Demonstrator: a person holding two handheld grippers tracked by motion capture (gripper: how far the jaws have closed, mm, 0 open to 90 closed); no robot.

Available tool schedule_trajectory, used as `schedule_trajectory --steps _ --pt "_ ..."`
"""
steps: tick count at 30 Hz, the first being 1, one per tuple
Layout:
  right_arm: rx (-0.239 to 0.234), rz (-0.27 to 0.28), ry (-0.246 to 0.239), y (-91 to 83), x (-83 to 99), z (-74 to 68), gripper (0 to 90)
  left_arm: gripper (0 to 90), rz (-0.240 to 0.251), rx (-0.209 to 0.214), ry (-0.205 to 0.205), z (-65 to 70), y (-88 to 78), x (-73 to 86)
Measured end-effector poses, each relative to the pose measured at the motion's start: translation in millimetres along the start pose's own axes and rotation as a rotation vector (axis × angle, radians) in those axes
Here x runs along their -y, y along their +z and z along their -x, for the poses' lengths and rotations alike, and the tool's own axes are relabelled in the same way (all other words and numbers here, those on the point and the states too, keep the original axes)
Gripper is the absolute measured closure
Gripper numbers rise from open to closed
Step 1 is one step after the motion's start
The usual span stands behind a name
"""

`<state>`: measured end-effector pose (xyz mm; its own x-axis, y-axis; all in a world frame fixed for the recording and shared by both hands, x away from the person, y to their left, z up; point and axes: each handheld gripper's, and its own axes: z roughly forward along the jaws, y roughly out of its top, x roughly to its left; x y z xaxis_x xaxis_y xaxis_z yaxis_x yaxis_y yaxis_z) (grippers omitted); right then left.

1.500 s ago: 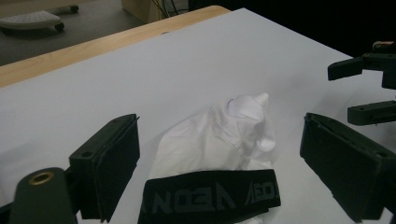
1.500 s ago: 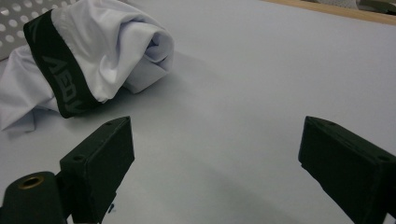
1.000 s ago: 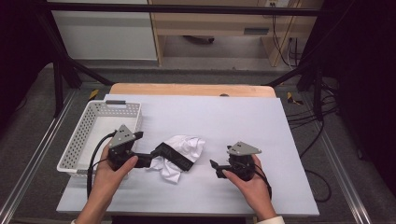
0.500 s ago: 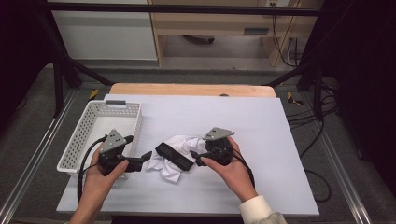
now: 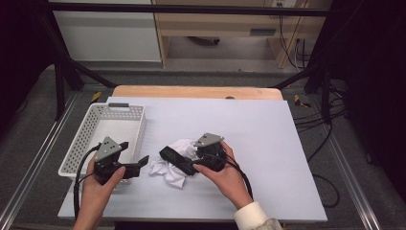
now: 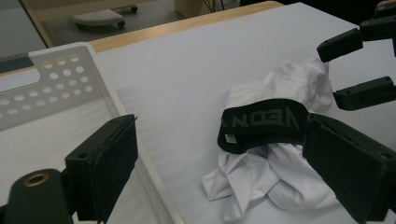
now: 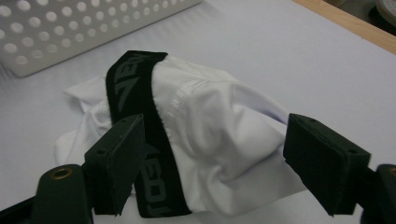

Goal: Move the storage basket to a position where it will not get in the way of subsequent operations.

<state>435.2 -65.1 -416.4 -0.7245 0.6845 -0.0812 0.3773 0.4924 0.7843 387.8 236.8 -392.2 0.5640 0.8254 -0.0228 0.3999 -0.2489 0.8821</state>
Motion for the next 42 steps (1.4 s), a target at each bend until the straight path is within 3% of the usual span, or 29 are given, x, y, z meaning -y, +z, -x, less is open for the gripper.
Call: schedule_trajectory --steps 6,9,13,15,18,25,29,34,36,38,42 --pt "0.025 -0.032 0.006 9.6 -2.1 11.9 20.9 9.9 0.005 0.010 0.013 4.8 -0.7 -0.4" --pt "-0.010 -0.064 0.011 16.8 1.0 15.0 39.3 10.7 0.023 -0.002 0.005 6.2 -0.9 0.2" --pt "-0.018 -0.063 -0.015 17.3 1.2 16.4 73.4 10.7 0.013 0.003 0.000 5.2 0.4 1.7" --pt "-0.030 -0.056 -0.017 11.6 1.4 17.3 79.5 10.6 0.014 0.007 -0.009 4.6 0.3 2.0" --pt "-0.040 -0.055 -0.001 -1.5 5.2 20.5 80.2 10.6 0.020 0.000 0.000 5.3 0.0 1.6" --pt "-0.014 -0.056 0.135 -40.6 32.8 41.1 80.4 10.7 0.028 -0.004 -0.003 5.9 -1.8 0.4" --pt "0.029 -0.022 0.213 -65.1 58.7 51.7 80.4 10.6 0.026 -0.006 0.013 8.3 -1.1 -0.1" --pt "0.063 0.023 0.304 -77.8 95.7 62.5 79.5 10.5 0.026 0.002 0.023 13.5 -0.2 -1.5" --pt "0.066 0.053 0.307 -78.1 107.3 62.3 74.6 10.5 0.028 0.014 0.026 15.4 1.0 -3.0" --pt "0.079 0.087 0.323 -79.6 117.8 61.4 64.0 10.5 0.029 0.023 0.023 16.9 2.0 -3.8" --pt "0.107 0.137 0.323 -93.6 126.2 64.6 48.7 10.4 0.032 0.038 0.025 20.2 3.0 -3.5"
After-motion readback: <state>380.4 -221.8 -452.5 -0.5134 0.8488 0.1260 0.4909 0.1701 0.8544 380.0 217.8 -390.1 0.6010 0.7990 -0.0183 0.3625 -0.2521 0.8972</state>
